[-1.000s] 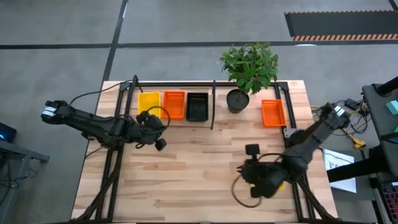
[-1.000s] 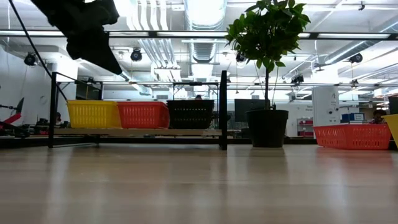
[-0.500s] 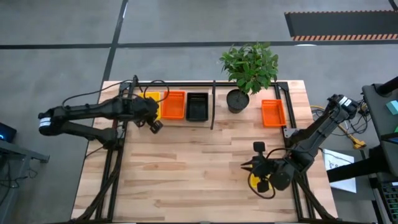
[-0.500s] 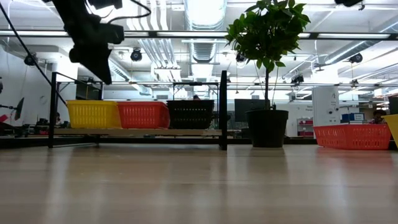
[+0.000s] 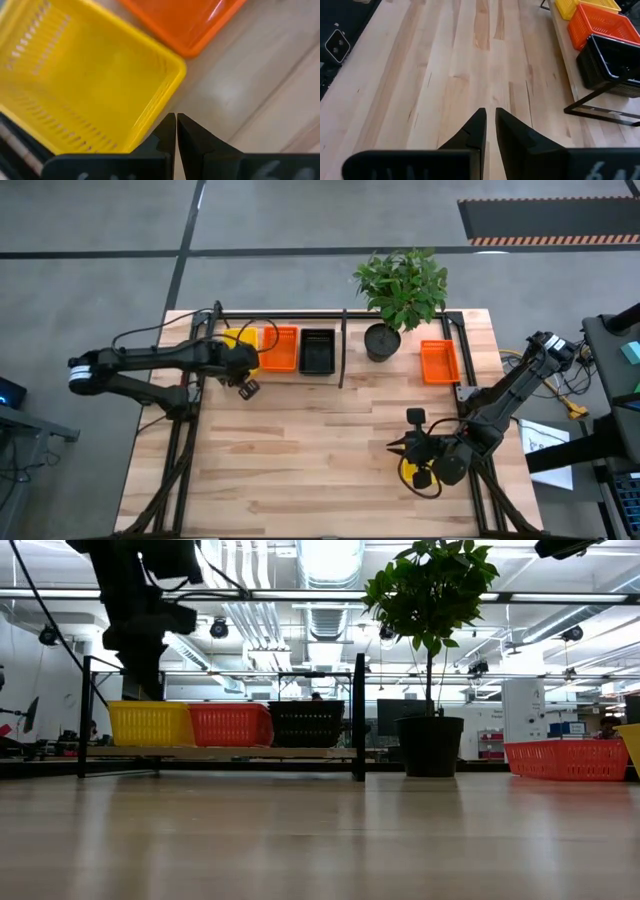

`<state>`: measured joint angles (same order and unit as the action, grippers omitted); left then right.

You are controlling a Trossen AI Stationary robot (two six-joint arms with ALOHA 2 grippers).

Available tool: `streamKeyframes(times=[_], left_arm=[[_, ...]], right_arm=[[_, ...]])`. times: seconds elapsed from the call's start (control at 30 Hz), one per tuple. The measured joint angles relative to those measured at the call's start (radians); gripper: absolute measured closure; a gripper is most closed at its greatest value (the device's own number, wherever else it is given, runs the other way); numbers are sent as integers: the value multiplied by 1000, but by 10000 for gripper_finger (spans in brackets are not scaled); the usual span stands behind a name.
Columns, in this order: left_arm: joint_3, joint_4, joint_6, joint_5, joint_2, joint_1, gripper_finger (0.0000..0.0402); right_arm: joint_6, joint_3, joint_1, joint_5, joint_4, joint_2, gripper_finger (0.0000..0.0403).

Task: Stack baskets on shelf by color
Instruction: Adjust the stacked yellow baskets on the shelf

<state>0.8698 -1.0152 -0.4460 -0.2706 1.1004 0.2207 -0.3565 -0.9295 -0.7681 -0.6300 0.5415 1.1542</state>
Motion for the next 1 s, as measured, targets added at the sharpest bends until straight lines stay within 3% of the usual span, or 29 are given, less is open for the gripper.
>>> streamKeyframes(times=[0.33,1.0], left_arm=[[-2,-101,-20,0,79,0,402],[-4,-202,-149,-98,61,0,402]], right_arm=[[-2,0,0,0,-1,0,369],[-19,0,0,1,-1,1,369]])
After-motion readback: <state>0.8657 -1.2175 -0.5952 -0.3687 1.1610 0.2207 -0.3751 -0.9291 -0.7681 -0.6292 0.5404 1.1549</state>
